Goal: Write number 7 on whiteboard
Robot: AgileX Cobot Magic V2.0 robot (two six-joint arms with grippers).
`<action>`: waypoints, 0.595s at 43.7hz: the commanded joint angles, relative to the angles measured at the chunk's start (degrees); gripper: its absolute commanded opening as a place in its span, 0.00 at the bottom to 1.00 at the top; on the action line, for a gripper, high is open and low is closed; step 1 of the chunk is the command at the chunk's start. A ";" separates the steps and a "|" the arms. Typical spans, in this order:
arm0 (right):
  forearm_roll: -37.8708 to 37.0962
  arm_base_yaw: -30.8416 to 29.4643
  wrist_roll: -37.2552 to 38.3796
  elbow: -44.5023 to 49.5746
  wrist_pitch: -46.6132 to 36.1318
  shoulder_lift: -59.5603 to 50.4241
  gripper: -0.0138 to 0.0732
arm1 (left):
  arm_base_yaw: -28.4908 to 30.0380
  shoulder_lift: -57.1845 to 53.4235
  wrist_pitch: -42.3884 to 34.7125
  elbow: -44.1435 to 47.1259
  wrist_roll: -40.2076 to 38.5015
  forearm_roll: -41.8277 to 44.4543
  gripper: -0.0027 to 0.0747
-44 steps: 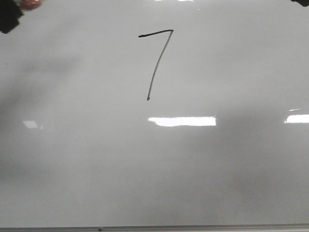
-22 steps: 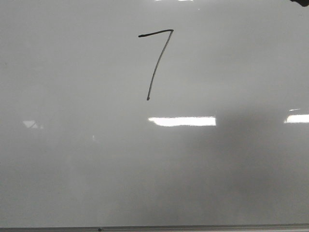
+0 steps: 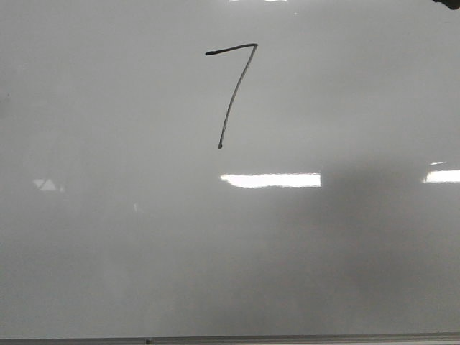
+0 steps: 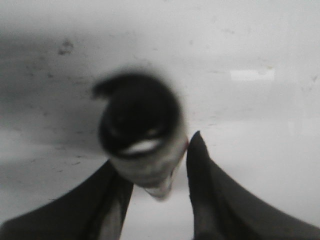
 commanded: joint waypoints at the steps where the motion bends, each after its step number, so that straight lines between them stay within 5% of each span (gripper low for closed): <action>1: 1.74 -0.42 -0.23 -1.88 -1.65 -1.34 0.80 | 0.17 -1.81 -3.65 -1.76 -0.76 -0.81 0.47; 17: 1.74 -0.42 -0.23 -1.88 -1.43 -1.34 0.80 | 0.17 -1.81 -4.72 -2.56 -0.76 -0.81 0.48; 26: 1.74 -0.42 -0.23 -1.88 -2.42 -1.34 0.80 | 0.17 -4.02 2.22 -8.01 -0.76 -0.67 0.48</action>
